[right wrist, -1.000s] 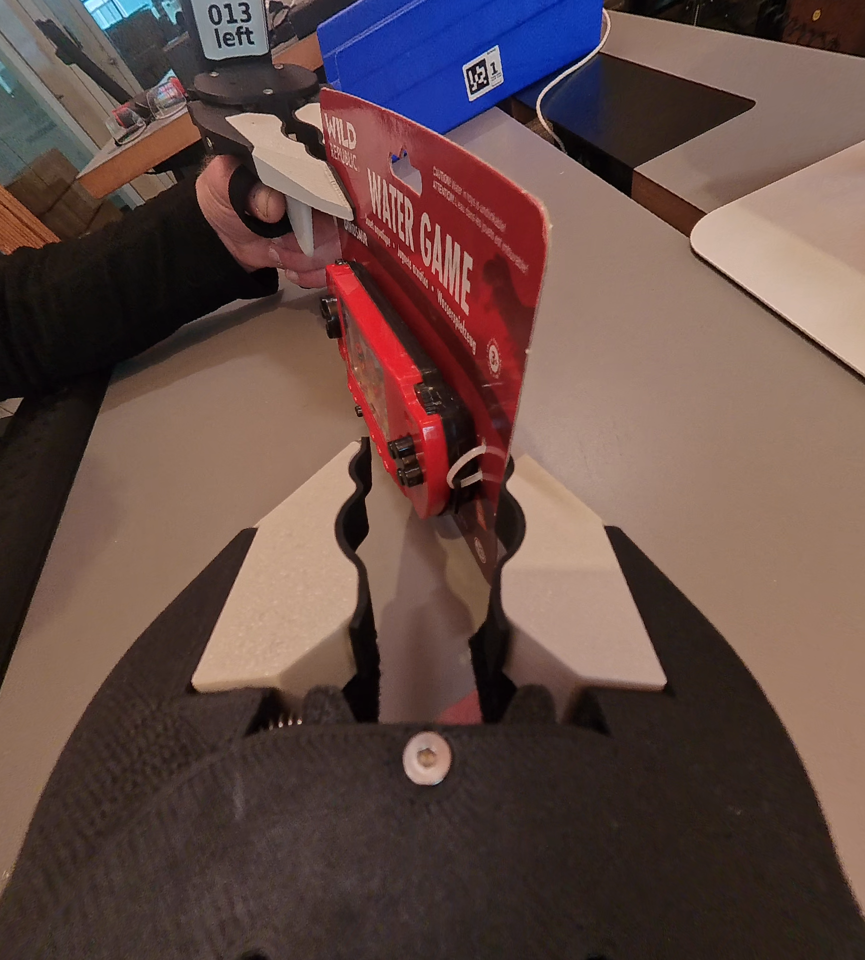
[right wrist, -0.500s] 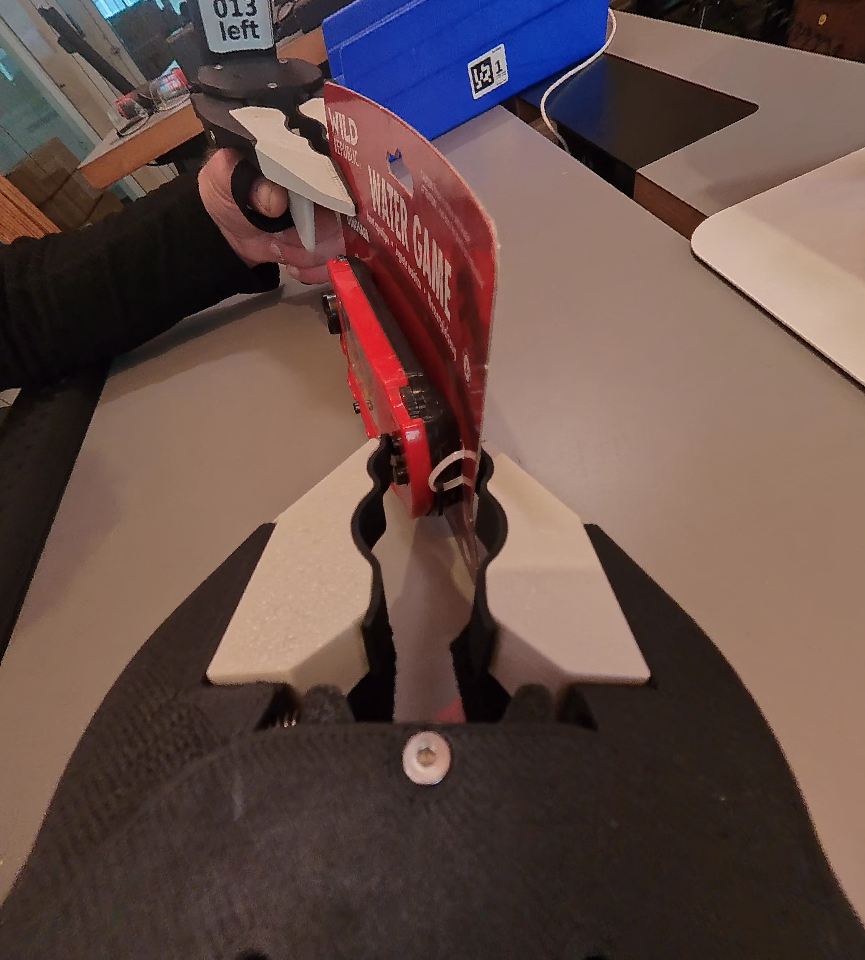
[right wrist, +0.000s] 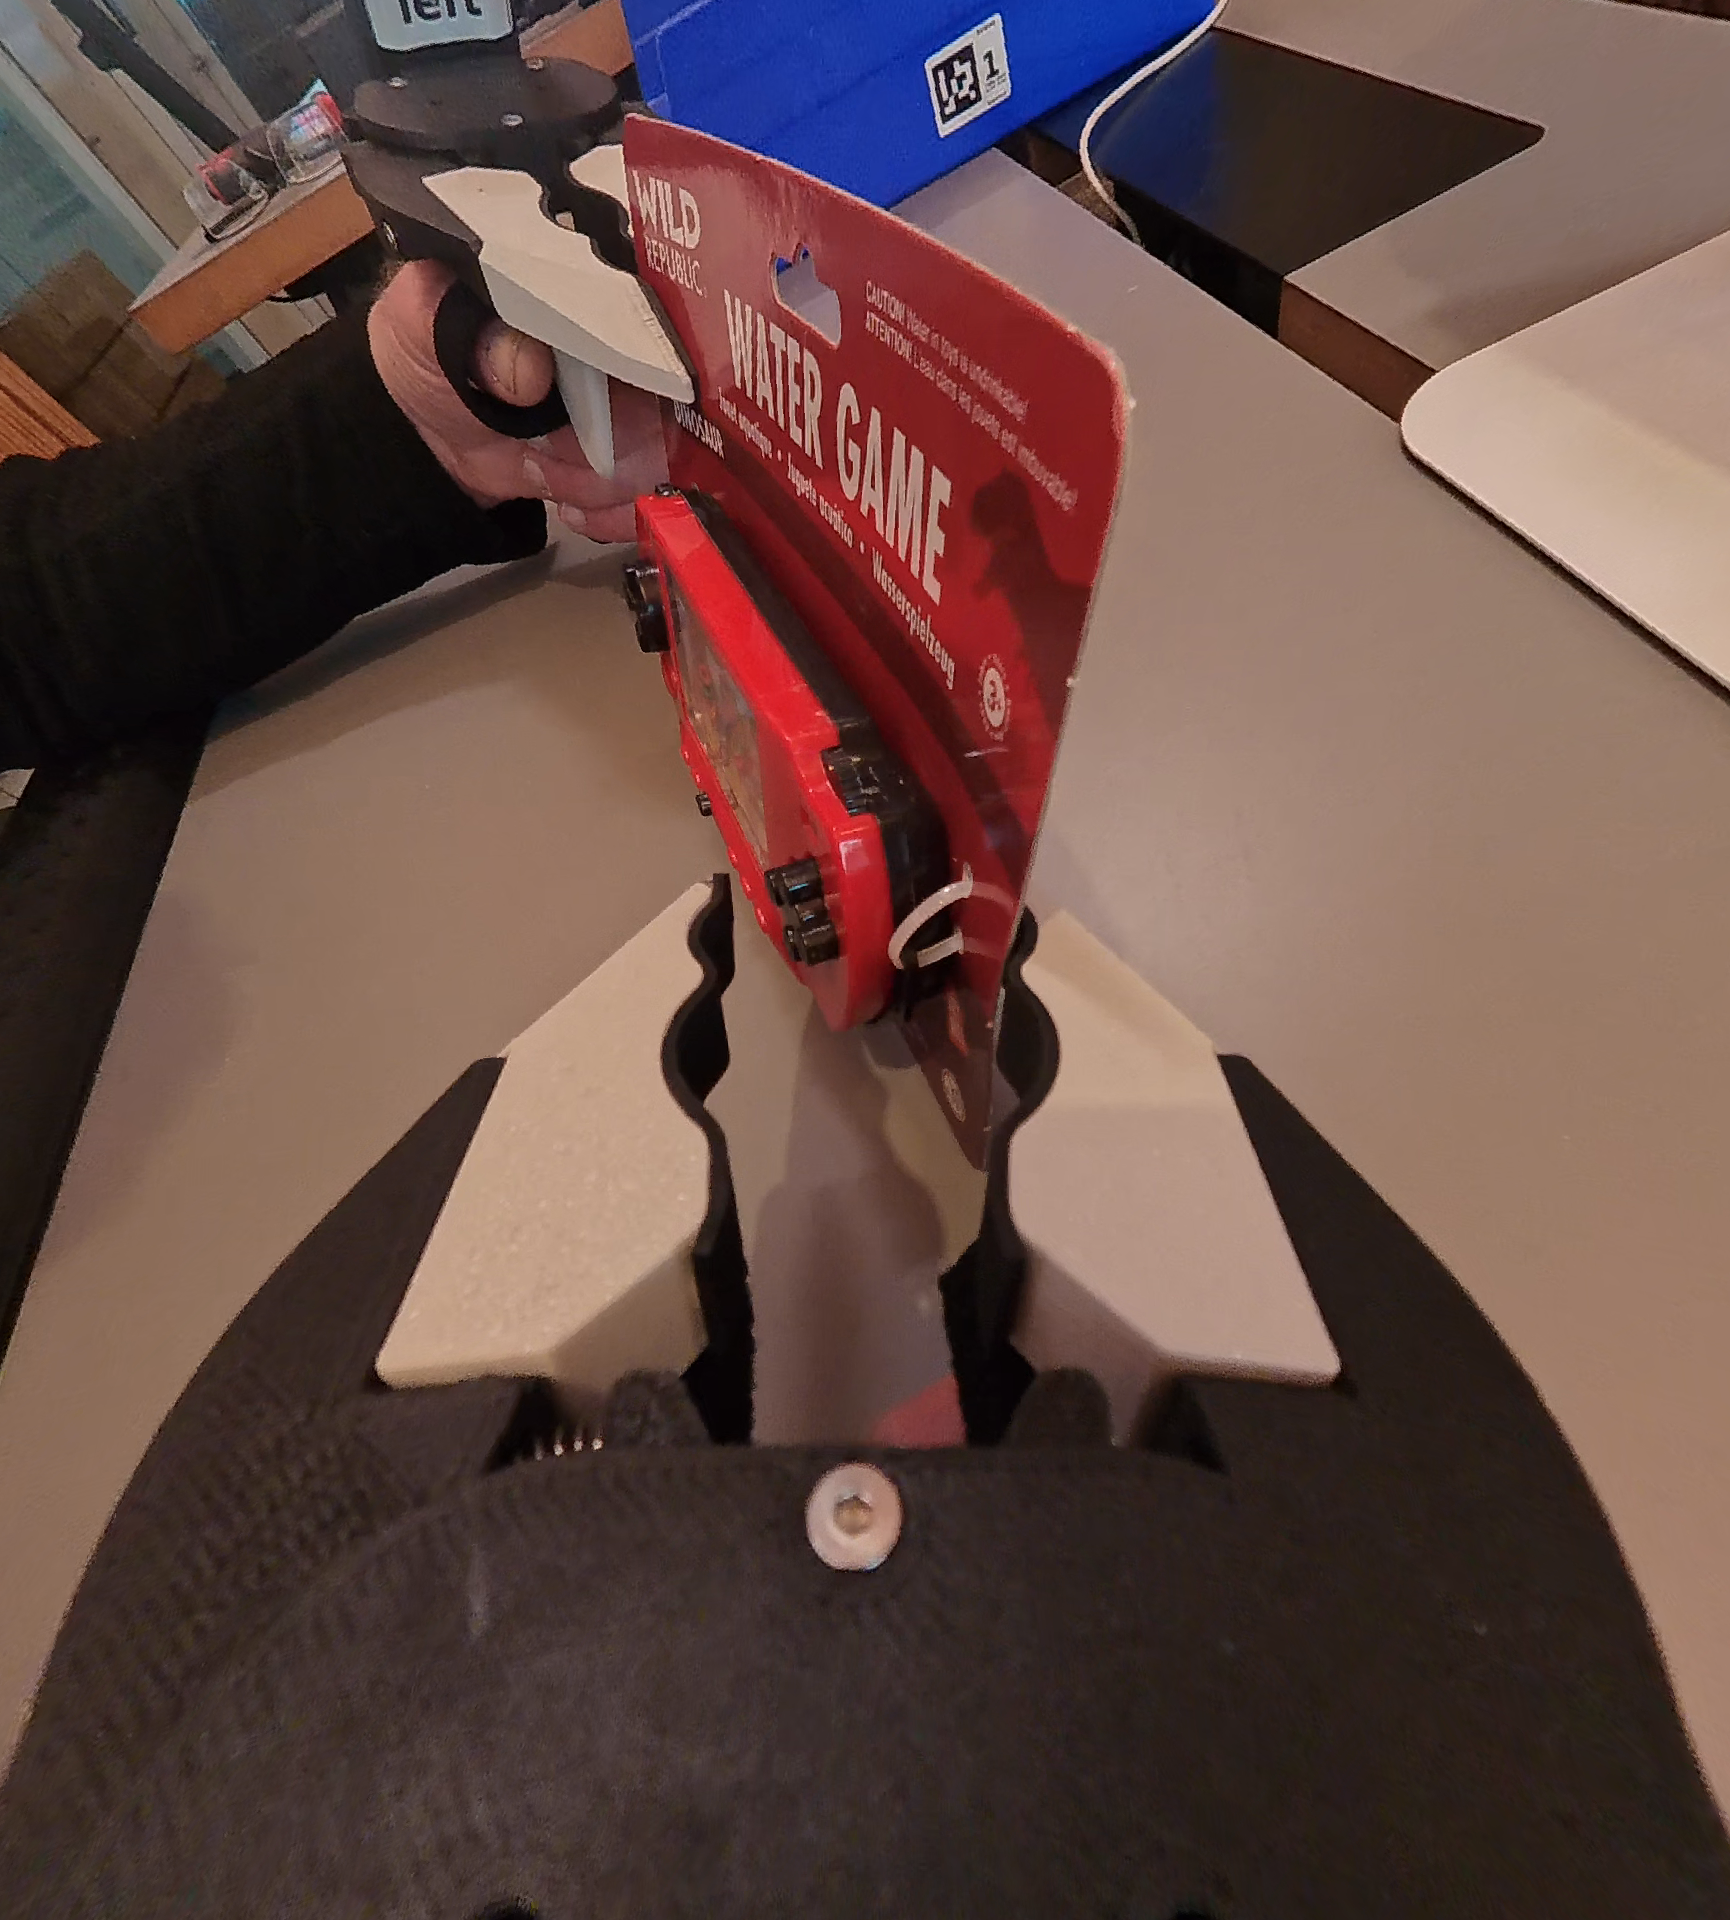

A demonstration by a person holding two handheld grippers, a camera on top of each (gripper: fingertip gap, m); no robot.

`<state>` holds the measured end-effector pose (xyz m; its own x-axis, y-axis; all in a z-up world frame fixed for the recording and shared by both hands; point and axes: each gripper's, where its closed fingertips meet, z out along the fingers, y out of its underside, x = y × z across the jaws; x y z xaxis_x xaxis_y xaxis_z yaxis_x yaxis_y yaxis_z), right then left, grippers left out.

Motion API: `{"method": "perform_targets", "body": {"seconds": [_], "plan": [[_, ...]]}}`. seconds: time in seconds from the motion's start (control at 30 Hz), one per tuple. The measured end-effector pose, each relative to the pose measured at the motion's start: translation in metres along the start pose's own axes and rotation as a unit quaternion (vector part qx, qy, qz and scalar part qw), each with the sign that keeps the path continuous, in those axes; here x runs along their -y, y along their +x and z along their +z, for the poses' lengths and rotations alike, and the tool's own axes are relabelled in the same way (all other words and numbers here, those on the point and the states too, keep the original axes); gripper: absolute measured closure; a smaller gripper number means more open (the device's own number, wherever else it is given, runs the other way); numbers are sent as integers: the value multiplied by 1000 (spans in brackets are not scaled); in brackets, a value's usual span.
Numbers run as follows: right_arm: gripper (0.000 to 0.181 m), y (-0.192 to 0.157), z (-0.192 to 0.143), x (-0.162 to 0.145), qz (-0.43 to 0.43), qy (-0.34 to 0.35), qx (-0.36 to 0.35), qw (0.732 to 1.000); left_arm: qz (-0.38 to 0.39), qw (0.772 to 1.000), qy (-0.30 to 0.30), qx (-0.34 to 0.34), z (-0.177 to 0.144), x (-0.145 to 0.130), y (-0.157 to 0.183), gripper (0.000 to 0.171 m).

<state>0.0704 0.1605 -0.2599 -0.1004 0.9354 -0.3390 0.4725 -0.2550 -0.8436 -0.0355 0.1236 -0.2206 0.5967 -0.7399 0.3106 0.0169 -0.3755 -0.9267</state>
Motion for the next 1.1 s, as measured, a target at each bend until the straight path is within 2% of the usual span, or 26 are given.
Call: {"method": "perform_targets", "body": {"seconds": [0.33, 0.7, 0.77, 0.83, 0.87, 1.0, 1.1], "plan": [[135, 0, 0, -4, -1, -10, 0, 1000, -1, 1000, 1, -1, 0, 0, 1, 171], [146, -1, 0, -6, -14, -14, 0, 1000, -3, 1000, 4, 0, 1, 1, 0, 171], [144, -1, 0, -6, -12, -13, -2, 1000, -3, 1000, 4, 0, 0, 1, 0, 171], [127, -3, 2, -10, -5, -23, 4, 1000, -2, 1000, 3, 0, 1, 1, 0, 171], [125, -4, 4, -14, -5, -33, 4, 999, -2, 1000, 3, 0, 1, 1, 0, 171], [139, -4, 6, -18, -7, -42, 5, 999, -2, 1000, 2, 0, 1, 1, 1, 171], [140, -4, 6, -18, -7, -41, 5, 999, -2, 1000, 3, -1, 2, 1, 1, 171]]}}
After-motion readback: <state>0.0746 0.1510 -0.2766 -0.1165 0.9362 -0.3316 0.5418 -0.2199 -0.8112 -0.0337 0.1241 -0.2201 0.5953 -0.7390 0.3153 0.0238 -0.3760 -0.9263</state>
